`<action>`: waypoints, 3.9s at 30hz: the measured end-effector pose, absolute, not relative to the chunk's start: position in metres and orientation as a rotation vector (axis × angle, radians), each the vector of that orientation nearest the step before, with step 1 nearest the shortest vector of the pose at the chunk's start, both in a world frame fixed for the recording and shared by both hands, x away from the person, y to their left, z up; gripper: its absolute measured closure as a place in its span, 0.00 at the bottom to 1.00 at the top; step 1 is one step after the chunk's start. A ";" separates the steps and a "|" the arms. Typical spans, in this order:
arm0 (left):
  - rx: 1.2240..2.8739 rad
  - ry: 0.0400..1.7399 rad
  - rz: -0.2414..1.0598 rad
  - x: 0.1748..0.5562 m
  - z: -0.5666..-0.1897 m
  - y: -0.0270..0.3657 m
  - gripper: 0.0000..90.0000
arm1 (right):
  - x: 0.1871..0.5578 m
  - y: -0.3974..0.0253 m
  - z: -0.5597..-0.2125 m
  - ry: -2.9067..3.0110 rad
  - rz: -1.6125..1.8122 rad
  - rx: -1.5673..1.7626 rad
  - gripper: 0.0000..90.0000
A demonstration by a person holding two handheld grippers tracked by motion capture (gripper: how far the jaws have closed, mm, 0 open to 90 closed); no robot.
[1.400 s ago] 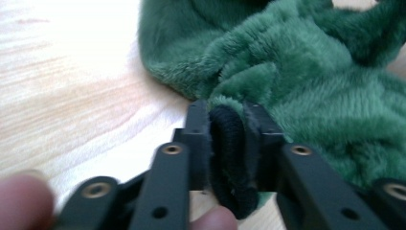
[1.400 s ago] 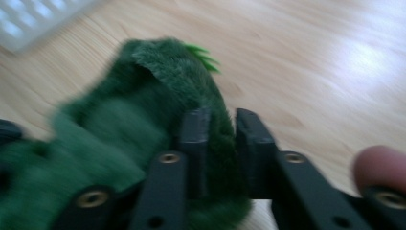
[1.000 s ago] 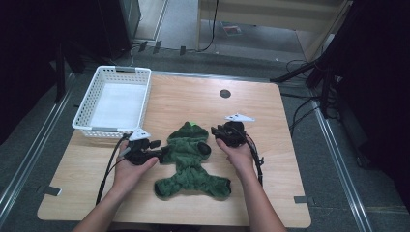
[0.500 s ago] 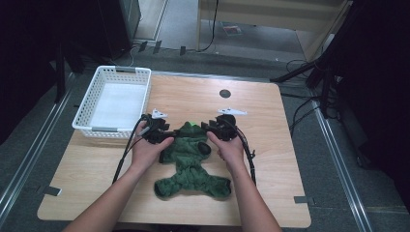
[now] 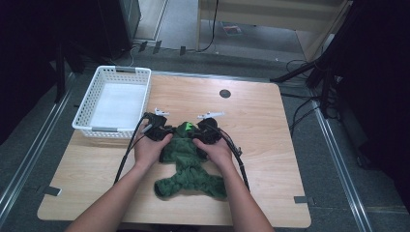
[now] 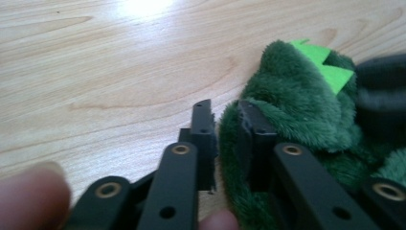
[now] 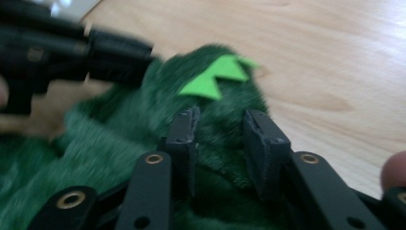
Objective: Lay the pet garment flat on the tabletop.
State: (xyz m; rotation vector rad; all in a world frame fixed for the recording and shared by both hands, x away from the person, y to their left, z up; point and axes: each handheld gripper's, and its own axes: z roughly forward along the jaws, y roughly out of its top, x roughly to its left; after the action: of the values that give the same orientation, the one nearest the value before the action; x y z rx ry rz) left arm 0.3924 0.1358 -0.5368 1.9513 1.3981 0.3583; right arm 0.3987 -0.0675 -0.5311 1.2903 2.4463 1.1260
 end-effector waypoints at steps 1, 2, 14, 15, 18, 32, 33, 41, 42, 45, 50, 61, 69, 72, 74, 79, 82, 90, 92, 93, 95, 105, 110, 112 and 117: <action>1.939 1.391 0.356 0.392 -0.535 0.137 0.82 | 0.397 -0.068 -0.530 2.459 1.145 1.255 0.68; 1.919 1.381 0.359 0.391 -0.534 0.138 0.77 | 0.396 -0.069 -0.528 2.465 1.174 1.235 0.64; 1.895 1.278 0.548 0.375 -0.519 0.131 0.51 | 0.411 -0.104 -0.511 2.180 1.355 1.485 0.62; 1.880 1.269 0.549 0.374 -0.518 0.130 0.52 | 0.411 -0.103 -0.513 2.196 1.340 1.484 0.62; 1.873 1.247 0.528 0.372 -0.517 0.129 0.53 | 0.410 -0.100 -0.519 2.246 1.334 1.473 0.63; 2.006 1.215 0.412 0.377 -0.541 0.118 0.81 | 0.396 -0.088 -0.519 2.295 1.440 1.387 0.68; 2.015 1.209 0.404 0.376 -0.542 0.116 0.83 | 0.394 -0.085 -0.521 2.287 1.374 1.363 0.76; 2.063 1.147 0.412 0.374 -0.543 0.116 0.84 | 0.396 -0.085 -0.542 2.324 1.158 1.388 0.88; 2.056 1.147 0.400 0.374 -0.543 0.117 0.83 | 0.397 -0.086 -0.541 2.309 1.140 1.400 0.88; 1.995 1.178 0.401 0.375 -0.540 0.123 0.77 | 0.398 -0.088 -0.541 2.302 1.127 1.399 0.86; 1.851 1.286 0.447 0.377 -0.531 0.136 0.70 | 0.397 -0.094 -0.534 2.271 1.204 1.383 0.74; 1.985 1.251 0.452 0.375 -0.545 0.123 0.73 | 0.399 -0.097 -0.541 2.311 1.156 1.397 0.66; 2.012 1.223 0.485 0.374 -0.545 0.117 0.98 | 0.395 -0.097 -0.541 2.265 1.049 1.318 0.99; 2.001 1.239 0.482 0.381 -0.542 0.114 0.99 | 0.399 -0.099 -0.540 2.209 1.062 1.320 1.00; 1.996 1.242 0.484 0.388 -0.540 0.110 0.99 | 0.403 -0.102 -0.538 2.138 1.090 1.327 1.00; 1.983 1.256 0.419 0.403 -0.535 0.105 0.87 | 0.415 -0.107 -0.535 2.082 1.076 1.415 0.91; 1.935 1.235 0.380 0.400 -0.528 0.110 0.65 | 0.413 -0.119 -0.525 2.036 1.150 1.465 0.78; 1.944 1.124 0.375 0.370 -0.525 0.119 0.60 | 0.367 -0.142 -0.498 2.124 1.368 1.373 0.67; 1.972 1.115 0.370 0.366 -0.531 0.117 0.60 | 0.356 -0.144 -0.504 2.198 1.299 1.342 0.68; 1.982 1.115 0.375 0.365 -0.534 0.116 0.61 | 0.351 -0.145 -0.508 2.212 1.266 1.341 0.70; 1.991 1.125 0.386 0.363 -0.540 0.114 0.62 | 0.345 -0.147 -0.516 2.231 1.224 1.344 0.78; 2.030 1.144 0.462 0.362 -0.546 0.111 0.61 | 0.326 -0.153 -0.542 2.257 1.089 1.349 0.98; 2.025 1.183 0.498 0.361 -0.548 0.107 0.60 | 0.320 -0.162 -0.537 2.232 1.085 1.355 0.98; 2.009 1.194 0.472 0.362 -0.547 0.110 0.57 | 0.319 -0.166 -0.537 2.226 1.095 1.369 0.96; 1.902 1.158 0.450 0.354 -0.535 0.123 0.50 | 0.317 -0.174 -0.519 2.163 1.241 1.397 0.66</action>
State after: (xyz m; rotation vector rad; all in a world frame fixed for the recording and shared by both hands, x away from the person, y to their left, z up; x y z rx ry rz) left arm 0.3537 0.1234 -0.5348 1.9018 1.1575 0.4497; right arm 0.3167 -0.1739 -0.5186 1.3969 2.1634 1.2414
